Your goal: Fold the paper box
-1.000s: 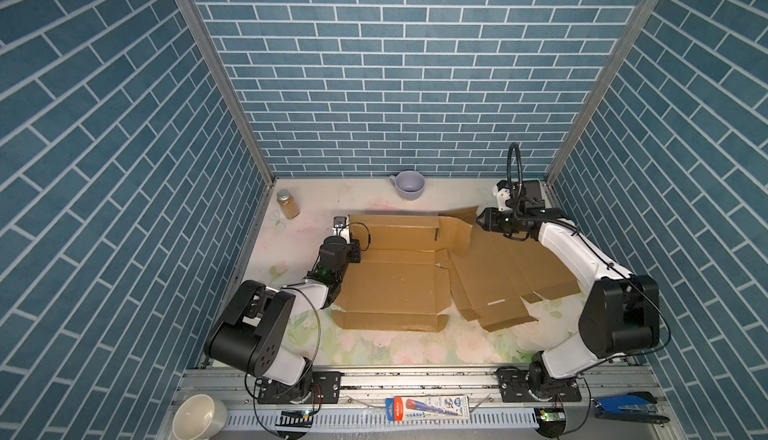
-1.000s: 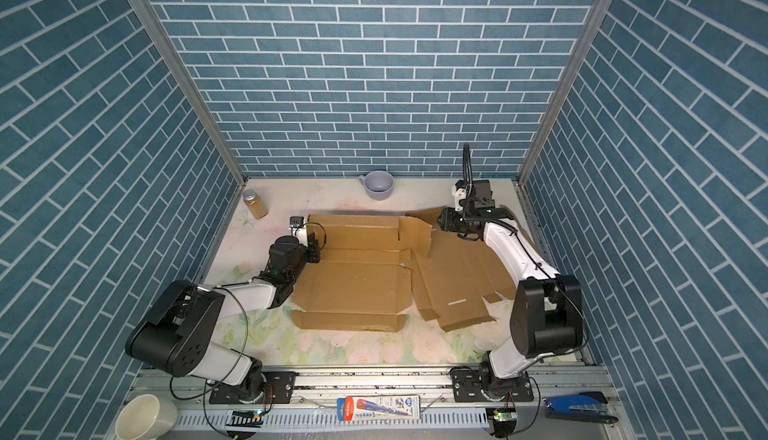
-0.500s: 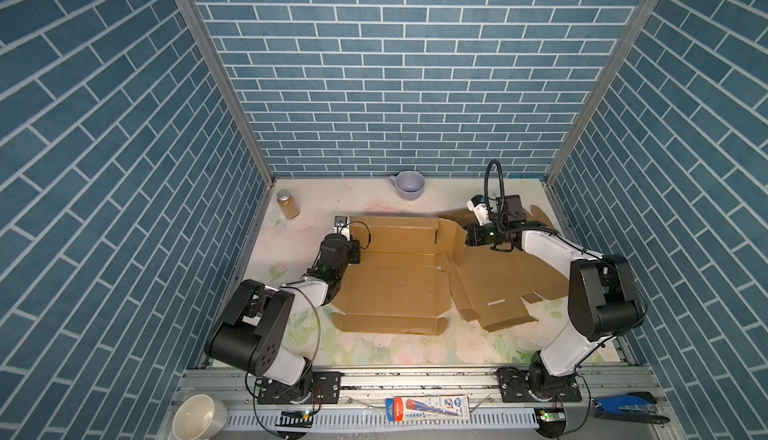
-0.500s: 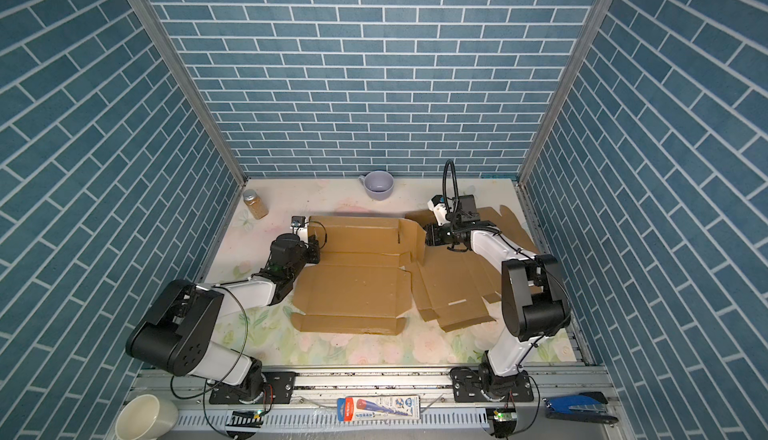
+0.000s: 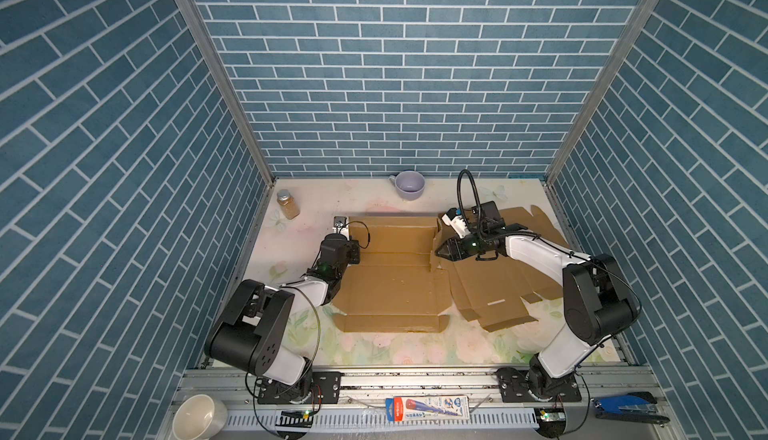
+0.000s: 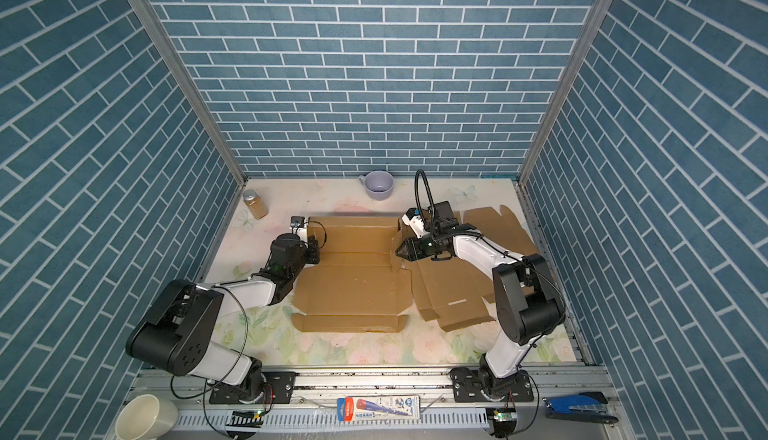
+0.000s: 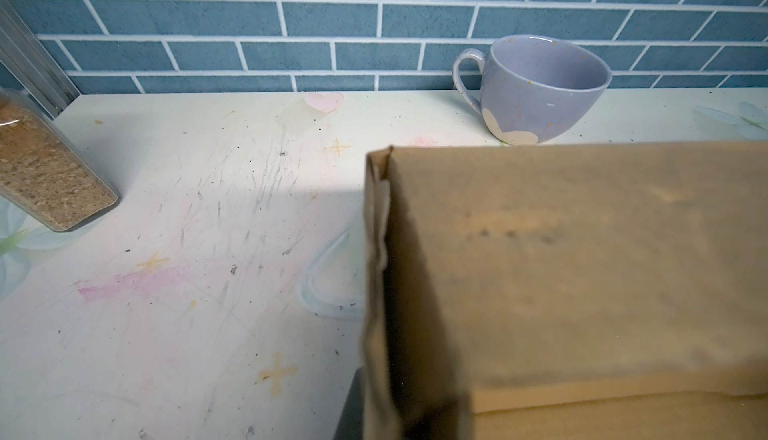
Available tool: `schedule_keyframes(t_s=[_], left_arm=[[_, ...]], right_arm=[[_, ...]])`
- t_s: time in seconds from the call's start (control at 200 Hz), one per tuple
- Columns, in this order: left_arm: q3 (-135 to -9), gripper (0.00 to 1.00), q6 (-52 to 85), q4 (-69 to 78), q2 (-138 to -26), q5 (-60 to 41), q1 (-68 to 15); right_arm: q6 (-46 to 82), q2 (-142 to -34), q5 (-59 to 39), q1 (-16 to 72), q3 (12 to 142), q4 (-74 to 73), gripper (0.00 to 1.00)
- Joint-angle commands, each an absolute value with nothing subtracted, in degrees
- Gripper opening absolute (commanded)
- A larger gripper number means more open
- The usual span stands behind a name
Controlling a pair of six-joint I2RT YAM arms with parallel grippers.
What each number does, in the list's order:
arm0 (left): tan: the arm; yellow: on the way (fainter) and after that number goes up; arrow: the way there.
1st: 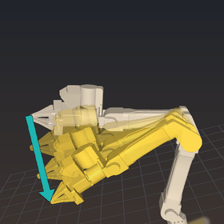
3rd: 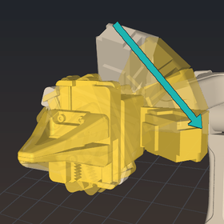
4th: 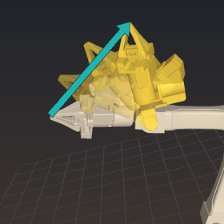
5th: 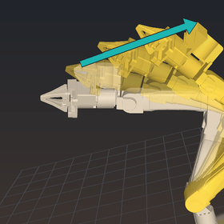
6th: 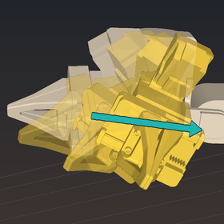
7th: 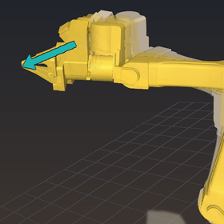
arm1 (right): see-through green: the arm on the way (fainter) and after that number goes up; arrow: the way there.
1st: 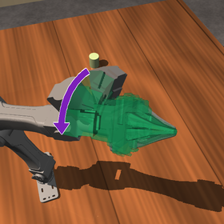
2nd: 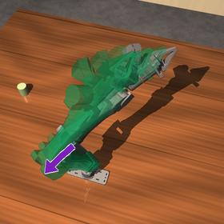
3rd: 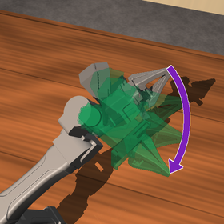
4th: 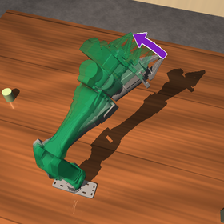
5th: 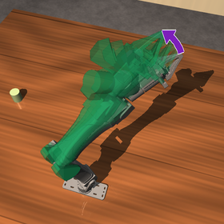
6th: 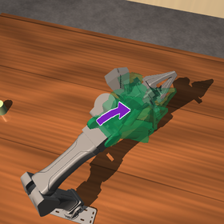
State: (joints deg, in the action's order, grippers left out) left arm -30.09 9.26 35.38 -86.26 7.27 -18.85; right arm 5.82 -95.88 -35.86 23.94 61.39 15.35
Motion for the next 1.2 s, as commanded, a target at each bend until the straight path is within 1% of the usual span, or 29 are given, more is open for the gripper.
schedule_keyframes(t_s=[0.0, 0.05, 0.155, 0.365, 0.42, 0.49, 0.57, 0.625, 0.66, 0.695, 0.79, 0.845, 0.895, 0.96, 1.08, 1.105, 1.15, 1.19], left_arm=[[-30.0, 0.02, 10.3, 36.5, -86.4, 6.9, -18.6], [-29.9, 0.02, 10.3, 36.6, -86.5, 6.9, -18.6], [-30.0, 0.02, 10.3, 37.0, -87.1, 6.5, -18.6], [-30.7, 0.02, 10.5, 36.6, -87.8, 5.3, -18.5], [-30.8, 0.02, 10.5, 36.4, -87.9, 5.2, -18.6], [-30.8, 0.02, 10.3, 36.1, -87.9, 5.2, -18.5], [-30.8, 0.02, 10.4, 35.9, -87.7, 5.4, -18.6], [-30.8, 0.02, 10.7, 35.6, -87.6, 5.8, -18.6], [-30.8, 0.02, 11.3, 35.6, -87.5, 6.2, -18.6], [-30.8, 0.02, 11.9, 35.6, -87.5, 6.4, -18.6], [-30.5, 0.01, 13.3, 36.2, -87.7, 7.9, -19.0], [-30.4, 0.00, 13.7, 36.4, -88.0, 8.8, -19.2], [-30.4, 0.00, 14.1, 36.5, -88.2, 9.1, -19.3], [-30.7, 0.00, 14.3, 36.7, -88.5, 9.1, -19.6], [-30.8, 0.00, 14.4, 37.1, -89.0, 8.9, -19.7], [-30.7, 0.00, 14.4, 37.2, -89.2, 8.9, -19.8], [-30.7, 0.00, 14.2, 37.2, -89.3, 9.0, -19.8], [-30.6, 0.00, 14.1, 37.2, -89.3, 9.2, -19.7]], right_arm=[[6.6, -93.3, -35.3, 25.1, 57.2, 7.8, 0.59], [6.6, -93.4, -33.0, 25.6, 55.3, 3.6, 0.61], [6.4, -94.6, -24.8, 26.3, 53.6, -3.3, 0.61], [7.0, -99.5, -17.6, 29.8, 53.1, -17.4, 0.62], [7.1, -101.2, -15.1, 31.0, 52.9, -20.7, 0.61], [7.7, -103.0, -9.5, 32.4, 52.7, -23.6, 0.58], [9.7, -104.4, -2.6, 33.7, 52.4, -26.4, 0.50], [10.6, -104.6, 3.9, 35.1, 51.3, -28.6, 0.42], [11.1, -104.7, 9.6, 36.3, 51.0, -29.4, 0.35], [12.3, -104.8, 16.1, 37.6, 51.5, -28.0, 0.27], [15.1, -106.0, 26.8, 40.3, 54.9, -21.7, 0.15], [15.9, -106.8, 29.6, 41.6, 56.1, -20.3, 0.12], [17.3, -107.4, 32.7, 42.7, 56.8, -19.2, 0.06], [19.2, -108.1, 33.9, 43.5, 57.7, -17.5, 0.00], [20.5, -108.1, 31.6, 43.8, 57.9, -17.4, 0.00], [20.6, -107.9, 30.9, 43.8, 58.2, -16.5, 0.02], [20.4, -107.0, 28.8, 43.6, 58.6, -15.5, 0.11], [20.0, -105.9, 25.7, 43.2, 58.6, -15.2, 0.23]])
